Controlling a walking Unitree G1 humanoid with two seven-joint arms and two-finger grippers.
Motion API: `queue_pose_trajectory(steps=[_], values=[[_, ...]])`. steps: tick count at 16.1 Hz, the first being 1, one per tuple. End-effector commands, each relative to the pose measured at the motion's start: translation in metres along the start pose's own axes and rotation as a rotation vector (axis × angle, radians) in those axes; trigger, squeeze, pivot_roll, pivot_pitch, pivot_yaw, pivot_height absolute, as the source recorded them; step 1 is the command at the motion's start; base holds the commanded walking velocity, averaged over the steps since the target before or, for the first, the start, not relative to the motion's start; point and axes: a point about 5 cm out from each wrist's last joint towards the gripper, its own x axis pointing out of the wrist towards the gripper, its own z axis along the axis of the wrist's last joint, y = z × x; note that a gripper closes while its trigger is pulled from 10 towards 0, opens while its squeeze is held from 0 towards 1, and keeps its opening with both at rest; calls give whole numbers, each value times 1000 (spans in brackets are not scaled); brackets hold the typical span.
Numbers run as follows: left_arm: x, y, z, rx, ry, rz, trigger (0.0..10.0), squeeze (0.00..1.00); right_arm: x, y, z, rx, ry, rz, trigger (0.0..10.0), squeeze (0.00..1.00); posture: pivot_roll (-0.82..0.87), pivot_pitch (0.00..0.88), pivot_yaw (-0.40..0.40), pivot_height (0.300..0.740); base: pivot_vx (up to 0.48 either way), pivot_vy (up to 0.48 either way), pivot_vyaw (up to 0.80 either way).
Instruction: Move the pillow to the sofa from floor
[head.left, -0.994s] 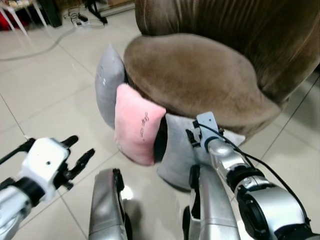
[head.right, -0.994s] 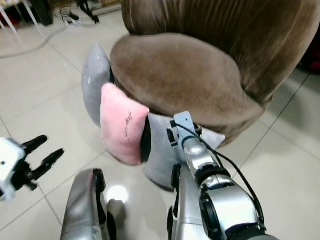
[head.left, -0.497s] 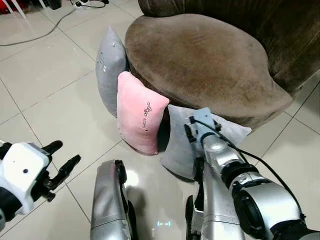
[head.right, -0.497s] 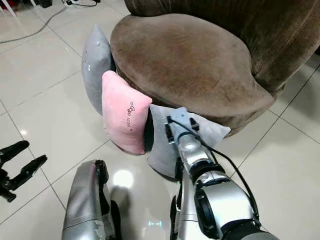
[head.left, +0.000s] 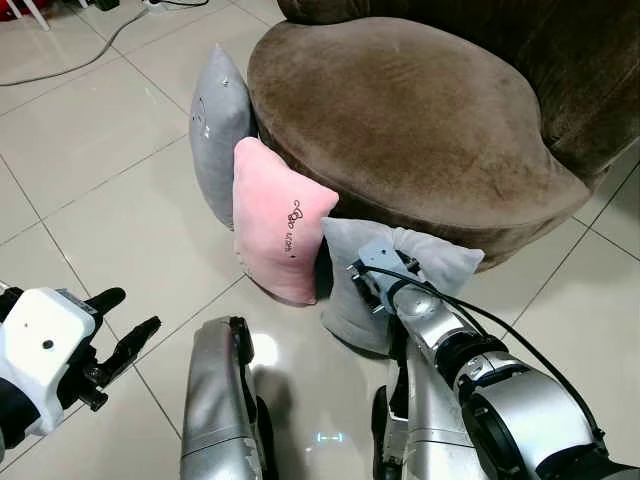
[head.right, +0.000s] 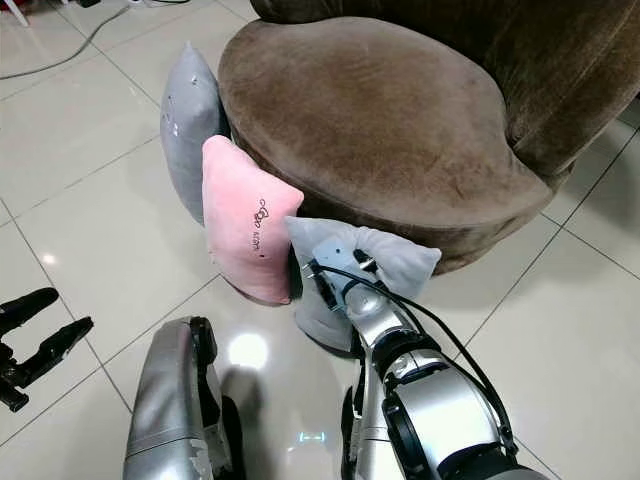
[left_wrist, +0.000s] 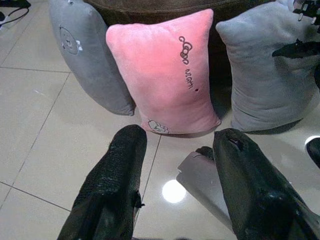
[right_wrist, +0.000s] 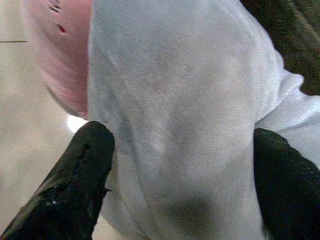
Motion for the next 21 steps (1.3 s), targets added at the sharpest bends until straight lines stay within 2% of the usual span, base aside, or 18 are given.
queue_pose_trajectory(steps=[1,4,7,10,12,17,21], values=[[-2,-3,2,9,3,-24,10000,0,-2,6,-13,0,51,1,0,0,210,268,50,475,0,0,0],[-1,-7,1,-6,15,-69,10000,0,-2,-1,-13,-50,56,-87,0,0,209,262,50,475,0,0,0],[-2,-12,-1,-33,29,-123,10000,0,-2,0,-14,-58,61,-89,0,0,206,259,50,475,0,0,0],[-14,-35,-4,-143,82,-352,10000,0,-2,4,-15,-71,64,-91,0,0,204,253,49,475,0,0,0],[-21,-48,-4,-182,102,-473,10000,0,-2,4,-15,-70,63,-91,0,0,200,251,47,475,0,0,0],[-25,-54,-3,-230,106,-535,10000,0,-2,4,-14,-66,60,-92,0,0,198,245,44,475,0,0,0],[-27,-54,-2,-239,107,-540,10000,0,-2,4,-15,-61,60,-90,0,0,199,242,44,475,0,0,0]])
